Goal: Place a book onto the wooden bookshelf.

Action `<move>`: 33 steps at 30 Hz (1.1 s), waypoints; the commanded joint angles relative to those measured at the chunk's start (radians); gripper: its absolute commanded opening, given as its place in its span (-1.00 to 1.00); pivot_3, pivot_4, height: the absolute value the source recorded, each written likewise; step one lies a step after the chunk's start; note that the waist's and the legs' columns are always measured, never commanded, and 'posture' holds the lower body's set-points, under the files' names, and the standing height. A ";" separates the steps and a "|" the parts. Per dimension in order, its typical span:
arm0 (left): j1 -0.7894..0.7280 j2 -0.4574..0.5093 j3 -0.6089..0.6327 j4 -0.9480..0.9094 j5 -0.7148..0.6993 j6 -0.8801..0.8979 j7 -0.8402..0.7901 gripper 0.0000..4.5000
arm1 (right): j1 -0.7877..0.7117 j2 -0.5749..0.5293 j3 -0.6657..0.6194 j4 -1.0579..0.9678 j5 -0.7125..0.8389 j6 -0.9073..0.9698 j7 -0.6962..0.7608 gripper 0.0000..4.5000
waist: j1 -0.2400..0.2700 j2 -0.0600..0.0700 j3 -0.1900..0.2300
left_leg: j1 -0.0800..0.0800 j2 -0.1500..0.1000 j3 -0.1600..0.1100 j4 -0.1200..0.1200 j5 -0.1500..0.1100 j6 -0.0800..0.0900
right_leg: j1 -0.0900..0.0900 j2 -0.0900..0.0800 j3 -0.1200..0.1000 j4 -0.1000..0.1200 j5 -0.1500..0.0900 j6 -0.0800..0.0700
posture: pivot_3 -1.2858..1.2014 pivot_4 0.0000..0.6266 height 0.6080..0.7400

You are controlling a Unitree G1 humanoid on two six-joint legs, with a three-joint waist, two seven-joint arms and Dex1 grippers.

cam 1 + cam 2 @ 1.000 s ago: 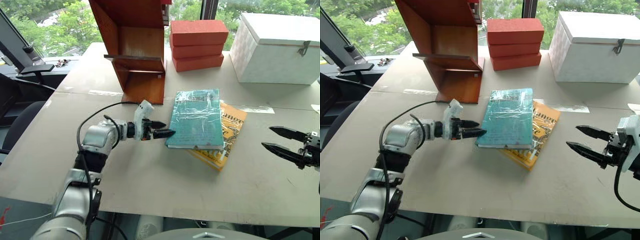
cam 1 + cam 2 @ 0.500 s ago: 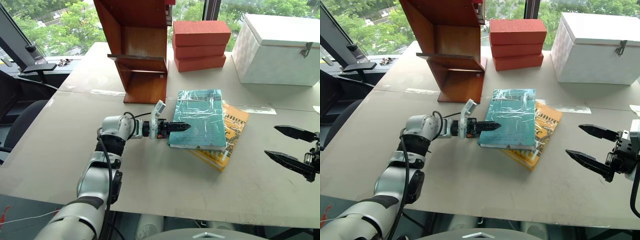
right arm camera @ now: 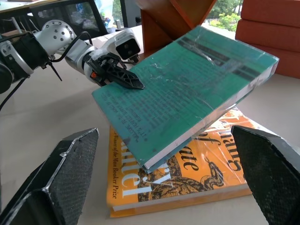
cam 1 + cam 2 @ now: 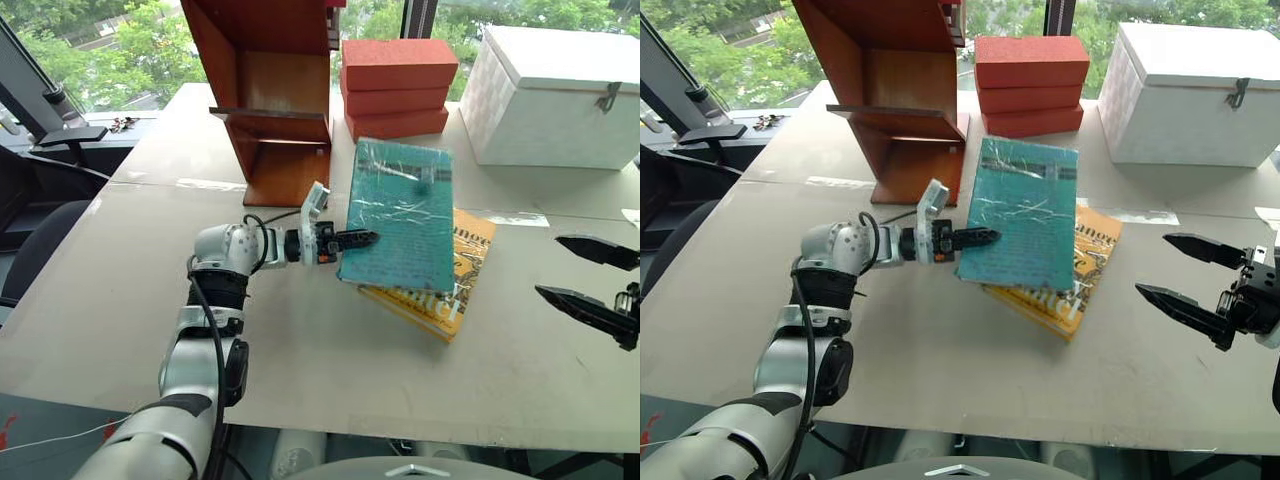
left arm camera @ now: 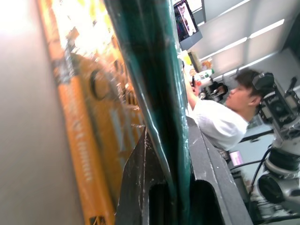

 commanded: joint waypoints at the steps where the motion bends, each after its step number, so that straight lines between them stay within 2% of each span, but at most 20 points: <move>1: -0.003 0.053 -0.104 -0.306 0.117 -0.269 0.023 -0.98 | -0.054 -0.014 0.003 0.029 0.018 -0.004 -0.017 1.00 | 0.003 0.000 0.000 | 0.000 0.000 0.000 0.000 0.000 0.000 | 0.000 0.000 0.000 0.000 0.000 0.000 | 0.03 -0.52 1.00; 3: -0.014 0.105 -0.227 -0.366 0.352 -0.600 0.072 -0.98 | -0.098 -0.009 0.016 0.054 0.030 0.000 -0.035 1.00 | 0.004 0.000 0.000 | 0.000 0.000 0.000 0.000 0.000 0.000 | 0.000 0.000 0.000 0.000 0.000 0.000 | 0.03 -0.52 1.00; 5: -0.042 0.134 -0.297 -0.368 0.513 -0.825 0.127 -0.98 | -0.142 0.001 0.033 0.078 0.040 0.001 -0.055 1.00 | 0.006 0.001 0.000 | 0.001 -0.001 0.001 0.000 0.000 0.000 | 0.000 0.001 0.003 0.000 0.000 0.000 | 0.03 -0.52 1.00; 9: -0.128 0.175 -0.366 -0.326 0.774 -1.088 0.262 -0.98 | -0.220 0.008 0.071 0.109 0.052 -0.001 -0.070 1.00 | 0.005 -0.002 0.001 | 0.000 -0.004 0.002 0.001 0.000 0.000 | 0.000 0.006 0.015 -0.001 0.000 0.000 | 0.03 -0.52 1.00; 13: -0.232 0.265 -0.398 -0.292 1.022 -1.243 0.360 -0.98 | -0.335 0.021 0.097 0.151 0.093 0.007 -0.109 1.00 | 0.001 -0.002 0.002 | 0.000 -0.004 0.002 0.001 0.000 0.000 | 0.000 0.011 0.022 -0.002 0.000 0.000 | 0.03 -0.52 1.00; 17: -0.311 0.318 -0.384 -0.269 1.157 -1.278 0.397 -0.98 | -0.437 0.045 0.122 0.189 0.126 0.016 -0.146 1.00 | 0.002 -0.002 0.002 | 0.000 -0.003 0.002 -0.001 0.000 0.000 | -0.001 0.012 0.022 -0.001 0.000 0.002 | 0.03 -0.52 1.00; 22: -0.327 0.391 -0.370 -0.206 1.266 -1.269 0.382 -0.98 | -0.517 0.070 0.141 0.214 0.152 0.022 -0.177 1.00 | 0.001 -0.002 0.003 | 0.000 -0.003 0.003 -0.002 0.000 0.000 | -0.001 0.012 0.023 -0.001 0.001 0.007 | 0.03 -0.52 1.00; 33: -0.208 0.493 -0.345 -0.162 1.347 -1.056 0.208 -0.98 | -0.551 0.092 0.159 0.228 0.162 0.018 -0.188 1.00 | 0.000 -0.001 0.004 | 0.000 -0.003 0.003 -0.002 0.000 0.000 | -0.002 0.012 0.023 0.001 0.001 0.007 | 0.03 -0.52 1.00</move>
